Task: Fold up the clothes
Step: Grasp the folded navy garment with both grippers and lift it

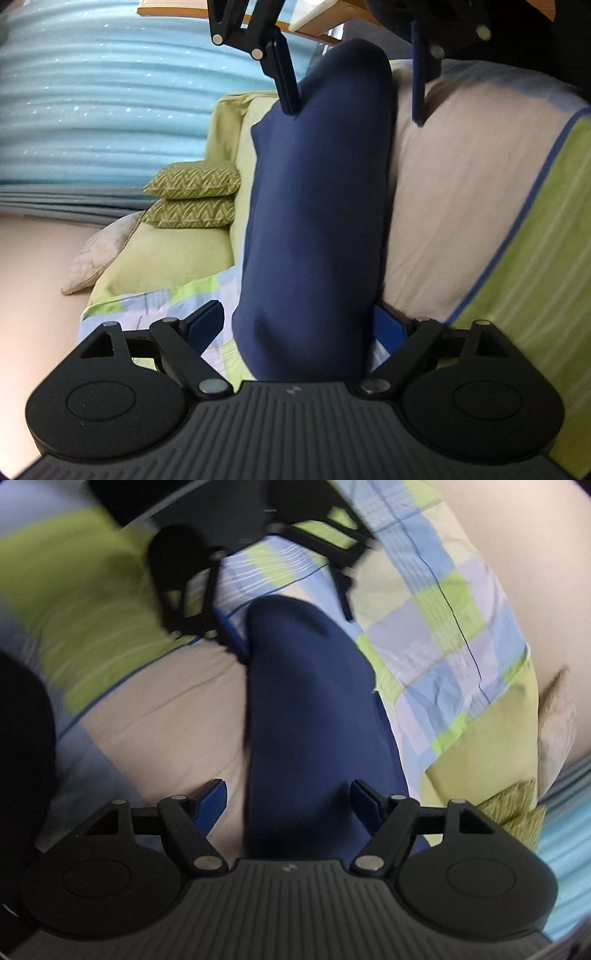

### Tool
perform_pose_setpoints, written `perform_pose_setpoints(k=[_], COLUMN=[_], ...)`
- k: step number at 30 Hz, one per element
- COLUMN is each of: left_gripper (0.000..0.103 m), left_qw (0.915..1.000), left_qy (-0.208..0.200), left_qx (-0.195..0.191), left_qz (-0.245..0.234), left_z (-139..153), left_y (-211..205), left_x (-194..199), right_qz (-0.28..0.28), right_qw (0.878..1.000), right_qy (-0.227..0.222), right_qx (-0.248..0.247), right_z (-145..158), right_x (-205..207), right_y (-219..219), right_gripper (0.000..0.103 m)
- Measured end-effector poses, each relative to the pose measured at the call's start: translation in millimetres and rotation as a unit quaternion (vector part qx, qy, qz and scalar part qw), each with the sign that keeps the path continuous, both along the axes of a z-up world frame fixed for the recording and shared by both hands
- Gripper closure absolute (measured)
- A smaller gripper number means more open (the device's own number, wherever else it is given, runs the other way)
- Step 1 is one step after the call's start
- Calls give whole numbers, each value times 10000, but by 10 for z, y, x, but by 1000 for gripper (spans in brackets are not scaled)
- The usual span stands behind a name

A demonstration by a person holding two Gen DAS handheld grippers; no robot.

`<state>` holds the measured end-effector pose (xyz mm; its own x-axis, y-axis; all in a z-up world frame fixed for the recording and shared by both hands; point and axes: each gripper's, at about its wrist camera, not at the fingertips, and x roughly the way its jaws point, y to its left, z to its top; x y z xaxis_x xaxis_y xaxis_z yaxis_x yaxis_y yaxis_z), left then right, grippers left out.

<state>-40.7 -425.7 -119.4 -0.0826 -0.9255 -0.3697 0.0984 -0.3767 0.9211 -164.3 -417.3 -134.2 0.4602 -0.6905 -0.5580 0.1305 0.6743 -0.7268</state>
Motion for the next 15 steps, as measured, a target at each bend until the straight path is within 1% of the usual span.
perform_pose_setpoints(k=[1, 3, 5, 7, 9, 12, 15], left_gripper=[8, 8, 11, 16, 25, 33, 39], left_qw=[10000, 9999, 9996, 9989, 9969, 9936, 9889], left_qy=[-3, -8, -71, -174, -412, -627, -815], left_qx=[39, 128, 265, 417, 652, 923, 1242], left_qz=[-22, -50, -52, -83, -165, -159, -92], left_z=[8, 33, 60, 71, 66, 110, 200], left_y=[-32, -102, -156, -190, -245, -308, -375], left_x=[13, 51, 61, 48, 7, -41, -101], right_qz=[20, 71, 105, 78, 96, 173, 221], right_qw=[9999, 9995, 9988, 9983, 9982, 9981, 9985], right_qy=[56, 136, 189, 272, 303, 330, 326], right_qx=[-109, -269, -448, -511, -506, -499, -372], right_z=[-43, -90, -109, -124, -140, -166, -139], right_x=[29, 47, 18, -42, -70, -73, -89], right_y=[4, -3, -15, -58, -90, -96, -109], right_gripper=[33, 33, 34, 35, 36, 40, 43])
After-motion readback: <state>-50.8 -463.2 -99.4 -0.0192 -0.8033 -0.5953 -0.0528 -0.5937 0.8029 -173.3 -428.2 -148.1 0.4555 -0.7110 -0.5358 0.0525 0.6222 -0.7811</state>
